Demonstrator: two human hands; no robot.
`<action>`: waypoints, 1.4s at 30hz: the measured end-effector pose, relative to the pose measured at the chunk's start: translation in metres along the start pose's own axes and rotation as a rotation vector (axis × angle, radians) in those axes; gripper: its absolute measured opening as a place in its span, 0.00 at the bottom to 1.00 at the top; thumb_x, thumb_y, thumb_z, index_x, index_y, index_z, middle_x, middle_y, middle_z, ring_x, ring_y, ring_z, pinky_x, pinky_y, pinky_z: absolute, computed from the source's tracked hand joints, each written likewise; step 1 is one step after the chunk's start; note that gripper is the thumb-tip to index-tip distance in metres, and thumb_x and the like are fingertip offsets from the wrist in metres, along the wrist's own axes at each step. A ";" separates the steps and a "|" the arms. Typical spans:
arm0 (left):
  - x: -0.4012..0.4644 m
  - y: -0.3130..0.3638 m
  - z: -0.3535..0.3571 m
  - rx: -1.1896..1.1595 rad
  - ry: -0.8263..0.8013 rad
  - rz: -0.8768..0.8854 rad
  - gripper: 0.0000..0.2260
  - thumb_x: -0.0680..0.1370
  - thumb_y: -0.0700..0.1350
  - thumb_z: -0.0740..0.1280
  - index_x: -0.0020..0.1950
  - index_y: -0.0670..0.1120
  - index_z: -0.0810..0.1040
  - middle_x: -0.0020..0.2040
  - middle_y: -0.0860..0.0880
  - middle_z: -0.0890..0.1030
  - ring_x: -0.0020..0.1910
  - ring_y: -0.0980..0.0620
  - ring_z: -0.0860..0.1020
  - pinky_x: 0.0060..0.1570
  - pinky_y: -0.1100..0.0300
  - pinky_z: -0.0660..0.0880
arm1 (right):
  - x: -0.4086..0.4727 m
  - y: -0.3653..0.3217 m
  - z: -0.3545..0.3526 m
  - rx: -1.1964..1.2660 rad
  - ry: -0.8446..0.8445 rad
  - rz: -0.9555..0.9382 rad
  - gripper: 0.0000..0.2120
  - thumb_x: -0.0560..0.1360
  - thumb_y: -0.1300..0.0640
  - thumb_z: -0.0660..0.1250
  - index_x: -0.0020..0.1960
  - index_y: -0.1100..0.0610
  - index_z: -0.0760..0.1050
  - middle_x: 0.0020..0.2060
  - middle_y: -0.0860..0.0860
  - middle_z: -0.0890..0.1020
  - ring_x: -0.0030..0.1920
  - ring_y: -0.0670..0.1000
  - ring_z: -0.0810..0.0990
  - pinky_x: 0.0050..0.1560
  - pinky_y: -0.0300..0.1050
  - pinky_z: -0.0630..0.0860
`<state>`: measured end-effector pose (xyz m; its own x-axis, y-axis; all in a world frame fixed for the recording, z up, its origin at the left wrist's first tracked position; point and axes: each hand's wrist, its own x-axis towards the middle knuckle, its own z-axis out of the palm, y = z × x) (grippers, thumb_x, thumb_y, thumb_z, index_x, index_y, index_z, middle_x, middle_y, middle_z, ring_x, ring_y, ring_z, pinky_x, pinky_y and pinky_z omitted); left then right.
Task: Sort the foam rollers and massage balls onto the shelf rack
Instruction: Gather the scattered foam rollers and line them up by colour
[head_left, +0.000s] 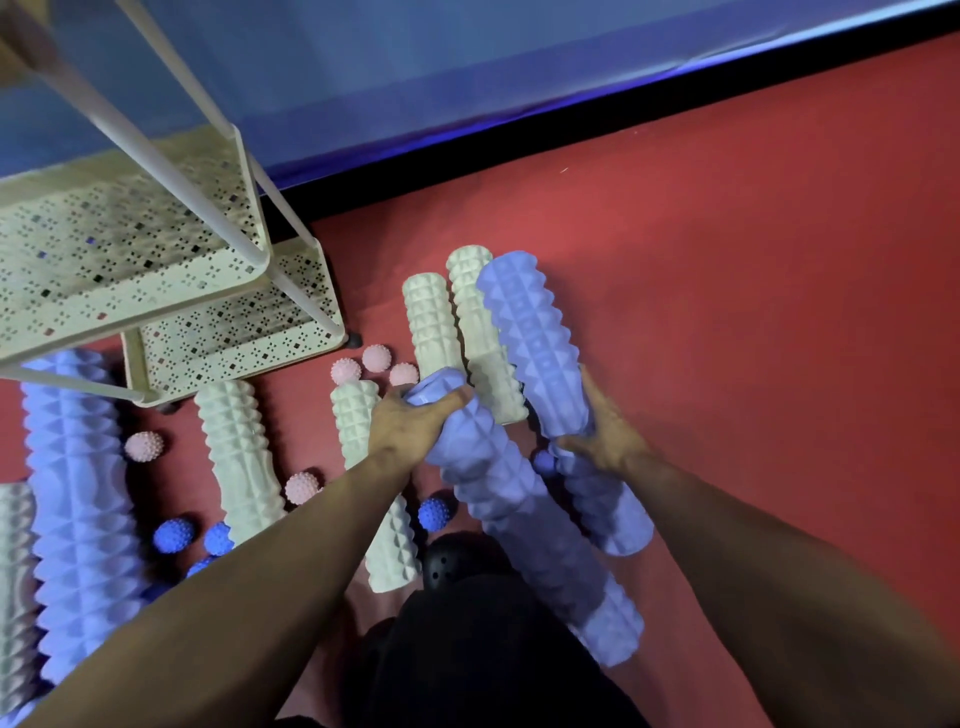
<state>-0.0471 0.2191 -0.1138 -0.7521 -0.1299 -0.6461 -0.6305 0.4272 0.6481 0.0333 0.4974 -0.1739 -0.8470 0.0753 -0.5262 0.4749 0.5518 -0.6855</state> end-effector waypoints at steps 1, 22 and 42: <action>0.000 0.001 -0.001 -0.002 0.001 -0.011 0.39 0.55 0.71 0.78 0.55 0.46 0.81 0.48 0.50 0.86 0.44 0.53 0.84 0.40 0.60 0.79 | 0.002 -0.003 -0.001 0.003 -0.001 0.016 0.54 0.70 0.56 0.78 0.82 0.47 0.45 0.76 0.44 0.62 0.74 0.45 0.64 0.72 0.44 0.65; -0.011 0.040 -0.011 -0.222 -0.096 -0.046 0.25 0.65 0.59 0.80 0.51 0.42 0.85 0.43 0.49 0.87 0.40 0.51 0.85 0.39 0.58 0.80 | -0.048 -0.074 -0.007 0.196 -0.249 0.024 0.26 0.73 0.46 0.76 0.69 0.49 0.73 0.57 0.39 0.81 0.57 0.36 0.78 0.54 0.28 0.72; -0.007 0.031 -0.003 -0.182 -0.127 -0.044 0.46 0.65 0.71 0.74 0.76 0.49 0.66 0.65 0.51 0.76 0.59 0.52 0.78 0.67 0.46 0.73 | -0.004 -0.038 -0.090 -0.179 0.371 0.315 0.42 0.65 0.31 0.73 0.68 0.52 0.62 0.62 0.57 0.78 0.61 0.62 0.78 0.59 0.58 0.76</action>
<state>-0.0617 0.2307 -0.0881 -0.7003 -0.0266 -0.7133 -0.6949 0.2538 0.6728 -0.0025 0.5512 -0.1000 -0.7130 0.5323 -0.4565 0.6994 0.5863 -0.4088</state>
